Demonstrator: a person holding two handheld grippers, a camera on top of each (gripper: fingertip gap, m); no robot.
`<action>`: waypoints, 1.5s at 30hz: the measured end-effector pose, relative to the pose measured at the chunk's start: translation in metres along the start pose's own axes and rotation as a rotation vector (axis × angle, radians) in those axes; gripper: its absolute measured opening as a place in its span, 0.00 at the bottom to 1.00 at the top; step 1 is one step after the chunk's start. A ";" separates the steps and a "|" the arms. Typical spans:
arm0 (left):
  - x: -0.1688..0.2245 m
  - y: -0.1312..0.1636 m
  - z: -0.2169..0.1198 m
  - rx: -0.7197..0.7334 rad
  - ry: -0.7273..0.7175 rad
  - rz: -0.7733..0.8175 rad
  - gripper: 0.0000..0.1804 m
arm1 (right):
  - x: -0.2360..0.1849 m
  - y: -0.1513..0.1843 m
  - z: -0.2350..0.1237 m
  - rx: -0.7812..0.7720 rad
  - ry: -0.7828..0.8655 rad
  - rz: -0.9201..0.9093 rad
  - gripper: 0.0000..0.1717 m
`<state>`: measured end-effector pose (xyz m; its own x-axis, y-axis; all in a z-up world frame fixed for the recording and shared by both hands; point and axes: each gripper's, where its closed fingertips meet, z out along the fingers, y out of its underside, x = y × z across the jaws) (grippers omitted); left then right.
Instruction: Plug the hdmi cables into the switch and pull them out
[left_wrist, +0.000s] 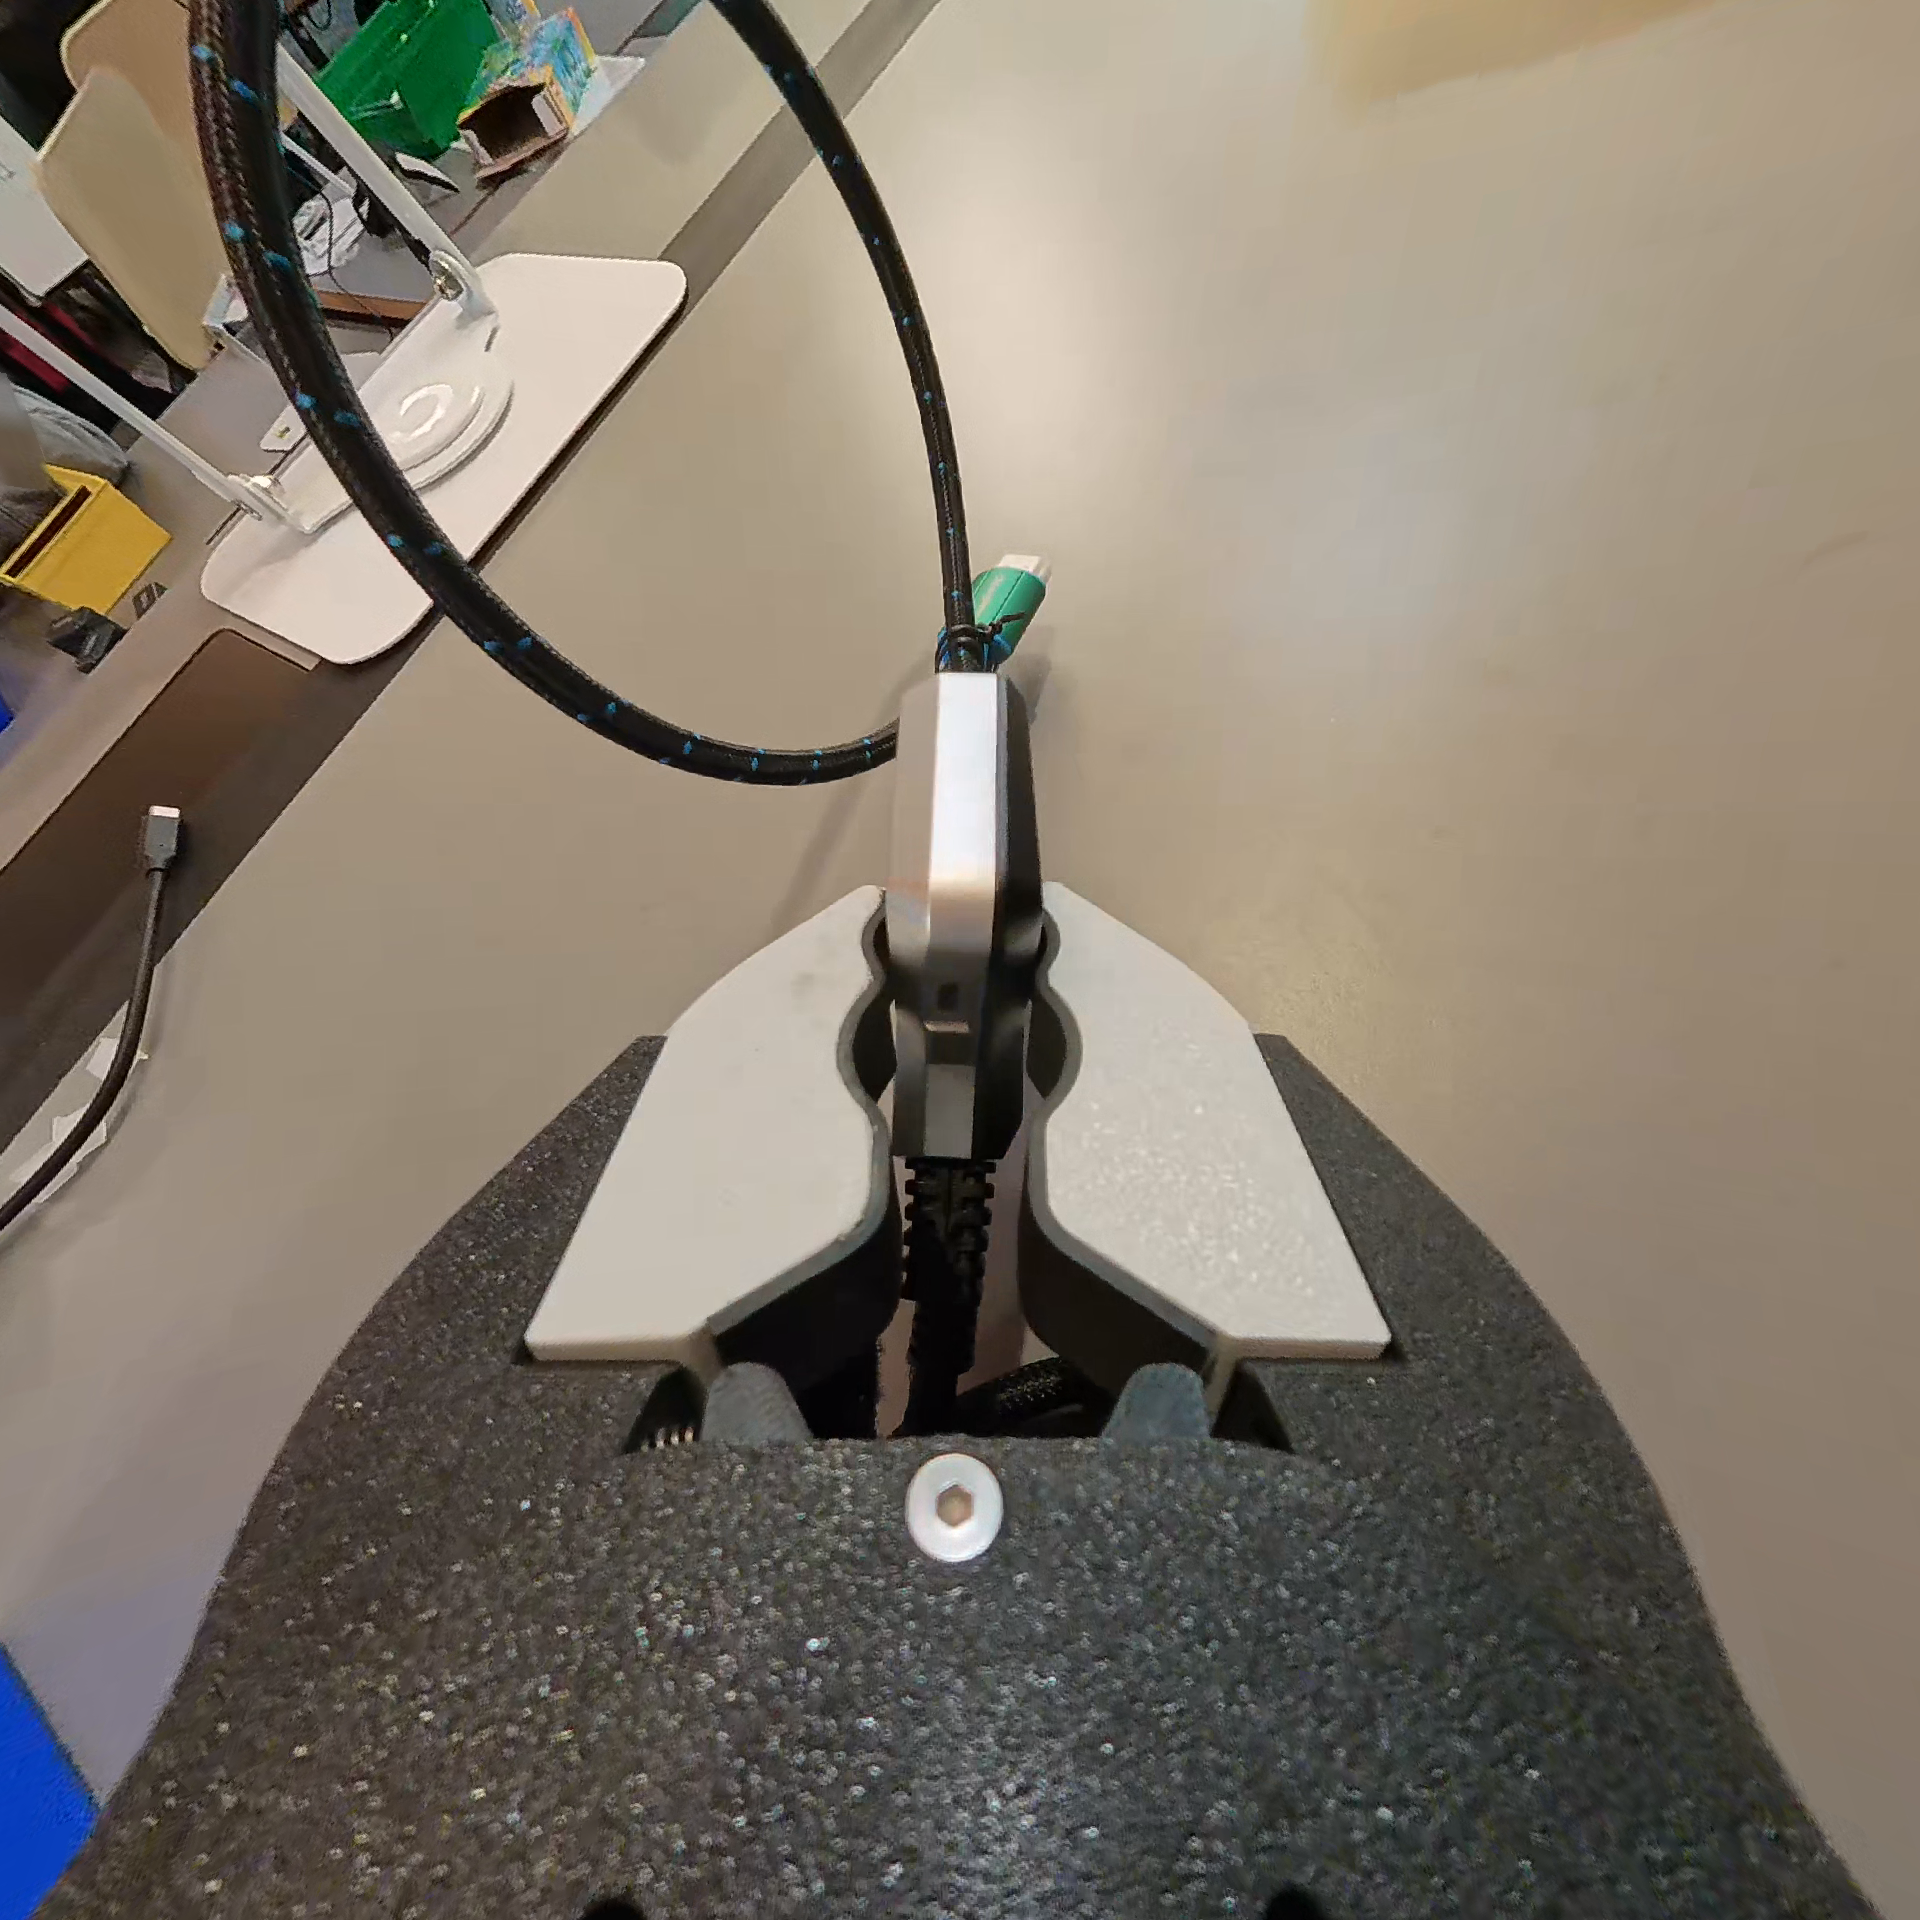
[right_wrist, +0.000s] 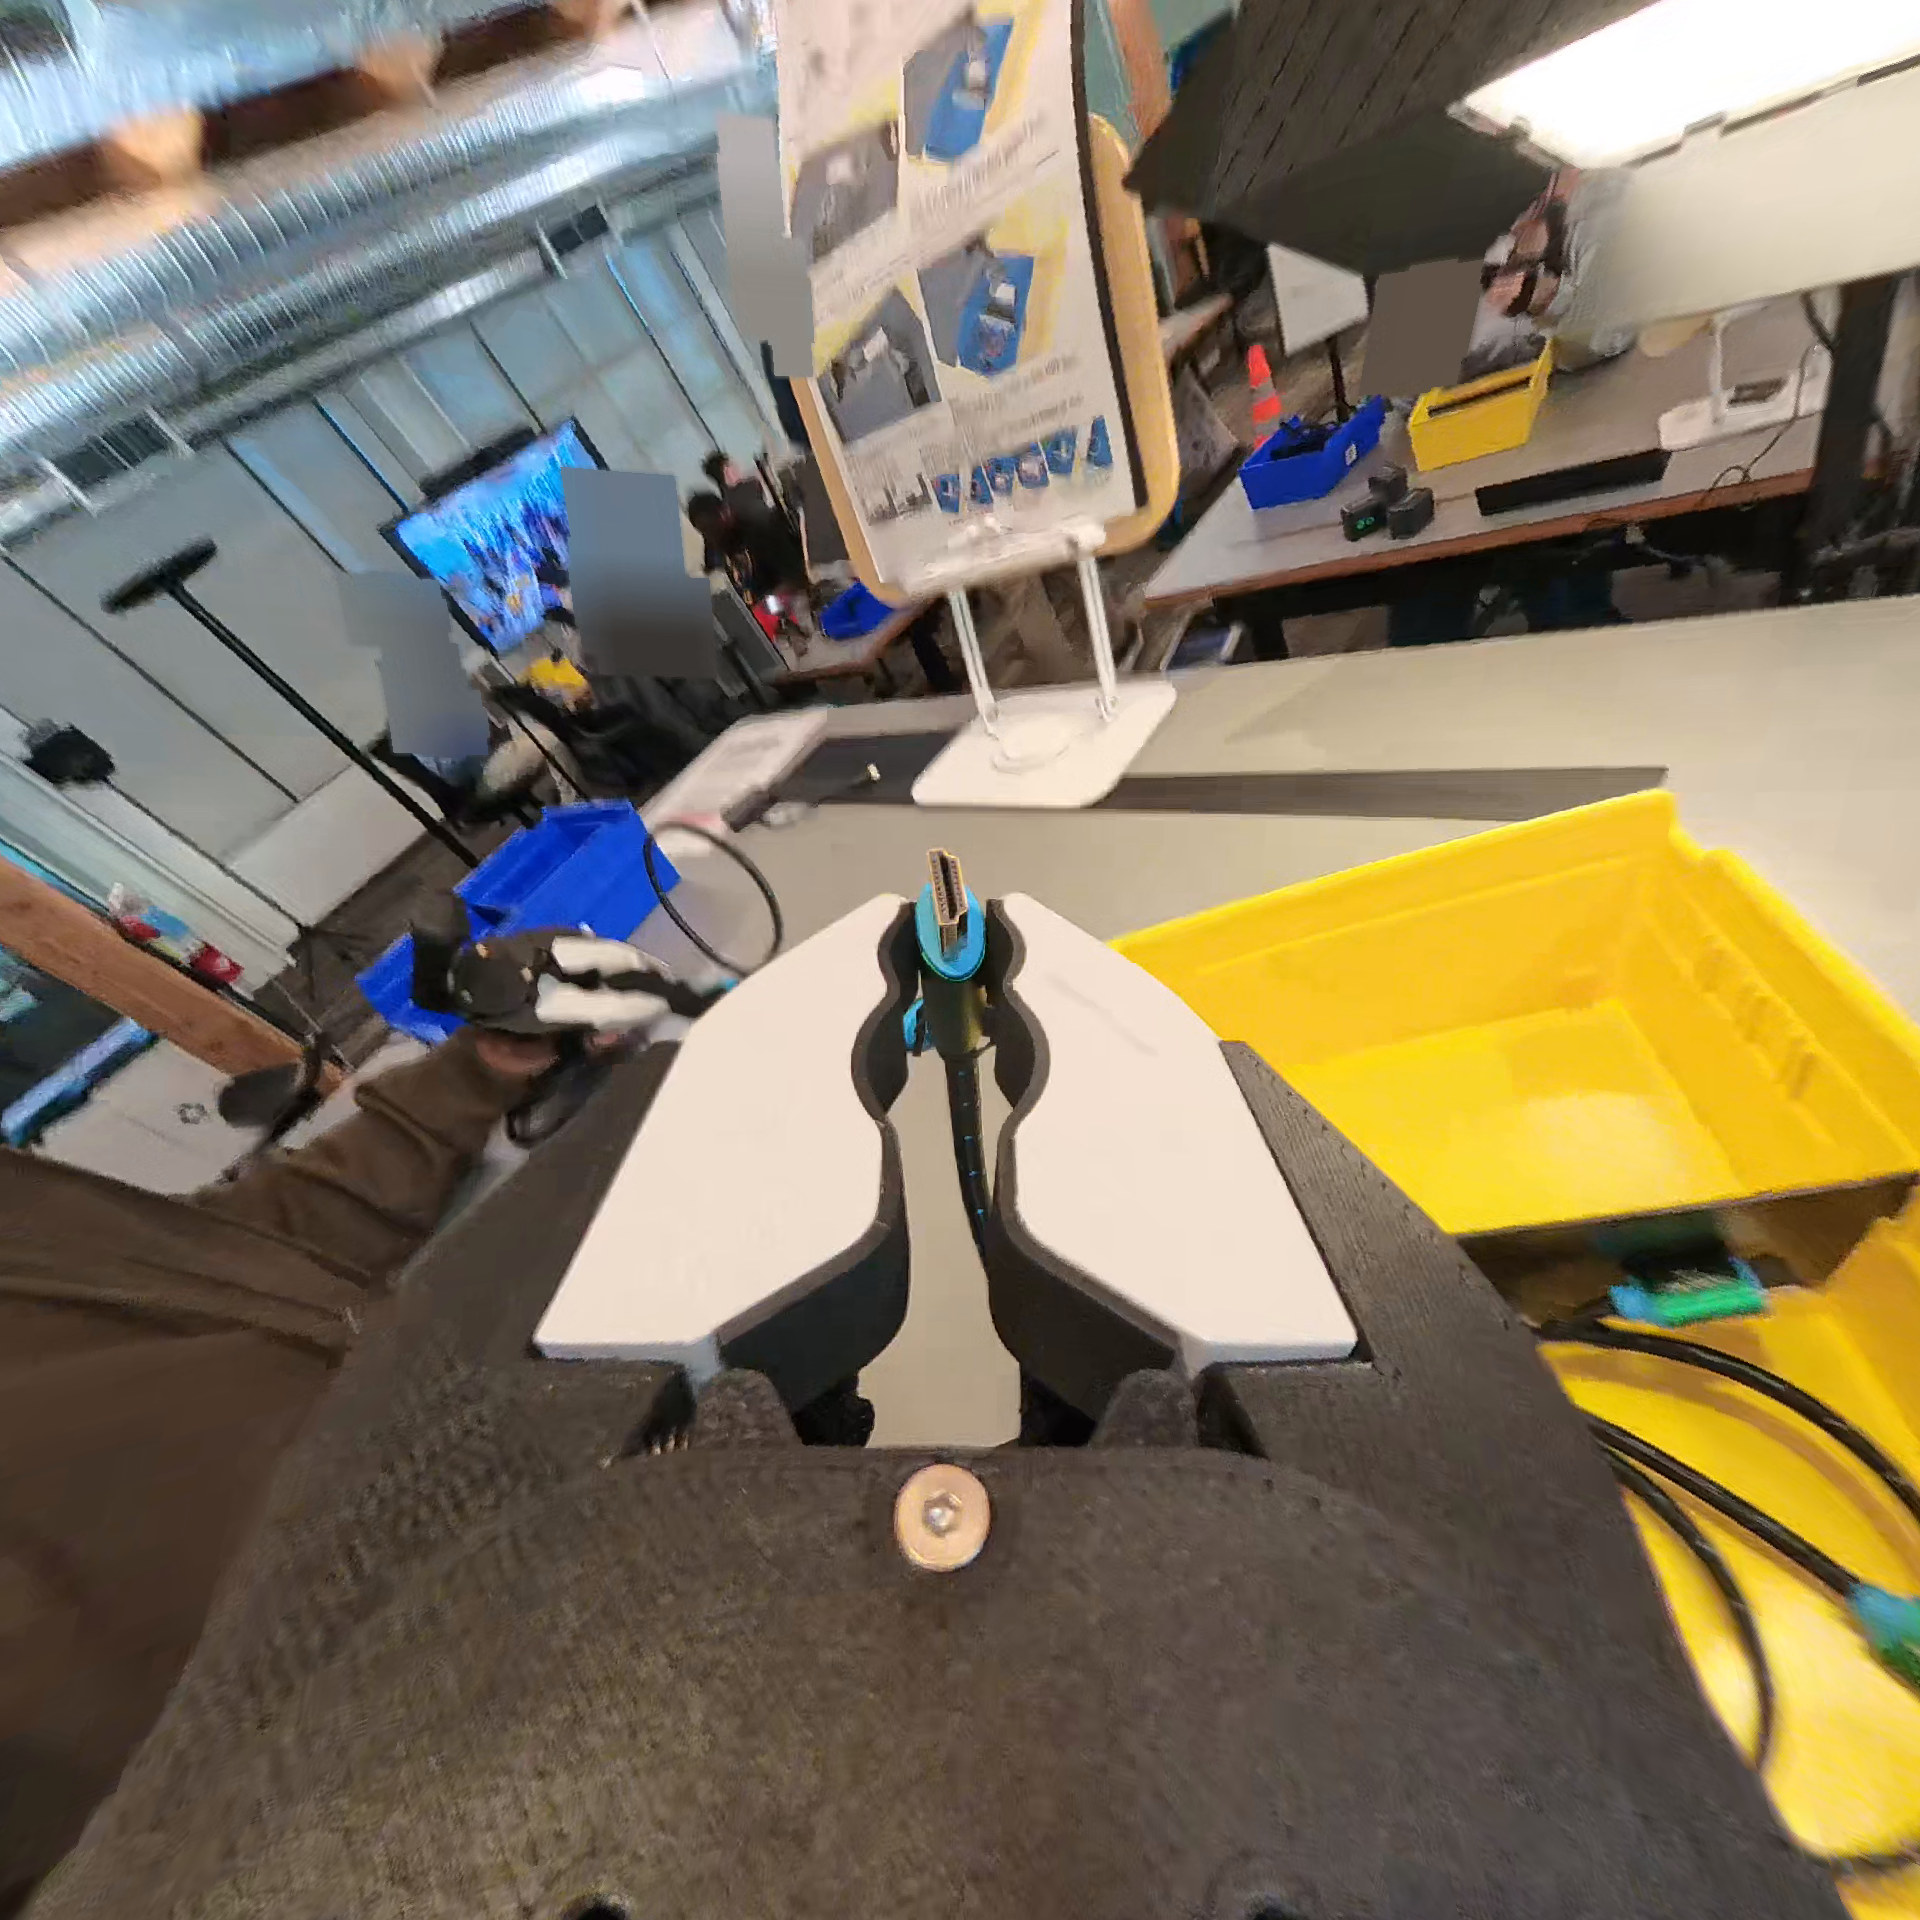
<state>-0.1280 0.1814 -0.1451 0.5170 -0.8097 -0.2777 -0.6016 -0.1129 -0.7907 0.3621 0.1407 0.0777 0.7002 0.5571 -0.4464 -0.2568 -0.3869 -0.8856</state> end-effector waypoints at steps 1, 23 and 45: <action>0.000 0.000 0.000 0.000 0.001 0.002 0.12 | 0.006 0.001 -0.005 -0.051 0.006 -0.021 0.07; -0.002 0.000 0.000 0.024 0.006 0.015 0.12 | 0.122 0.101 0.009 -0.631 0.145 0.038 0.21; -0.002 0.001 0.001 0.012 -0.015 0.028 0.12 | 0.034 0.227 -0.040 -0.680 0.383 -0.147 0.27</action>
<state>-0.1292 0.1836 -0.1454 0.5093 -0.8037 -0.3076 -0.6085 -0.0836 -0.7891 0.3548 0.0426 -0.1334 0.9074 0.3939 -0.1463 0.2331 -0.7615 -0.6048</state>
